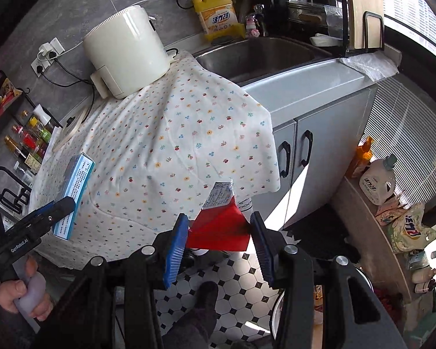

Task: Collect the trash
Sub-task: 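Carry the box and red piece over the white bucket and open both tools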

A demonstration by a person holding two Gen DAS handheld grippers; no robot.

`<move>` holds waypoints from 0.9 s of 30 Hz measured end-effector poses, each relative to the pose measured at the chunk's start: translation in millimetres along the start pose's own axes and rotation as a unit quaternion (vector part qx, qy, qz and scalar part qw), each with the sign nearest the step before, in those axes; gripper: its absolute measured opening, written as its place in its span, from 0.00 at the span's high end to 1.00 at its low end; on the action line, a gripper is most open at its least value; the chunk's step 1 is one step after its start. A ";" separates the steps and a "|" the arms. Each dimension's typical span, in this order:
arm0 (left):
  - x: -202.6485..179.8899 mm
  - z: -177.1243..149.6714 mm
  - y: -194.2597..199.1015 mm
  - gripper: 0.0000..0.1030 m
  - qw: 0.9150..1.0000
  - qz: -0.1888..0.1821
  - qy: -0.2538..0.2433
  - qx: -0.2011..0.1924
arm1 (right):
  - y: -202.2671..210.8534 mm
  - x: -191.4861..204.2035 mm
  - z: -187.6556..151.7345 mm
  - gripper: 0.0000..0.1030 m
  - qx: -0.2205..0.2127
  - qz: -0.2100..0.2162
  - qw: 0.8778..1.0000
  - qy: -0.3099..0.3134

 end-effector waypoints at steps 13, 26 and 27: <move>-132.5 -75.5 -40.9 0.37 0.988 -0.078 -0.107 0.077 | 55.1 -114.6 -100.2 0.43 -0.006 -0.066 0.991 -0.117; -227.0 -130.7 -55.2 0.37 0.965 -0.136 -0.185 0.124 | 122.5 -179.7 -168.9 0.26 -0.040 -0.120 0.972 -0.198; -233.6 -133.7 -54.8 0.37 0.964 -0.140 -0.190 0.125 | 128.4 -182.4 -172.4 0.26 -0.043 -0.123 0.971 -0.202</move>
Point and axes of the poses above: each gripper's, at about its wrist camera, not at the fingertips, and y roughly against the way its jaws point, x to its left, z to its top, the point moved 8 cm from there along -y, roughly the way its jaws point, and after that the axes turned 6 degrees about y, right-handed, at the moved point
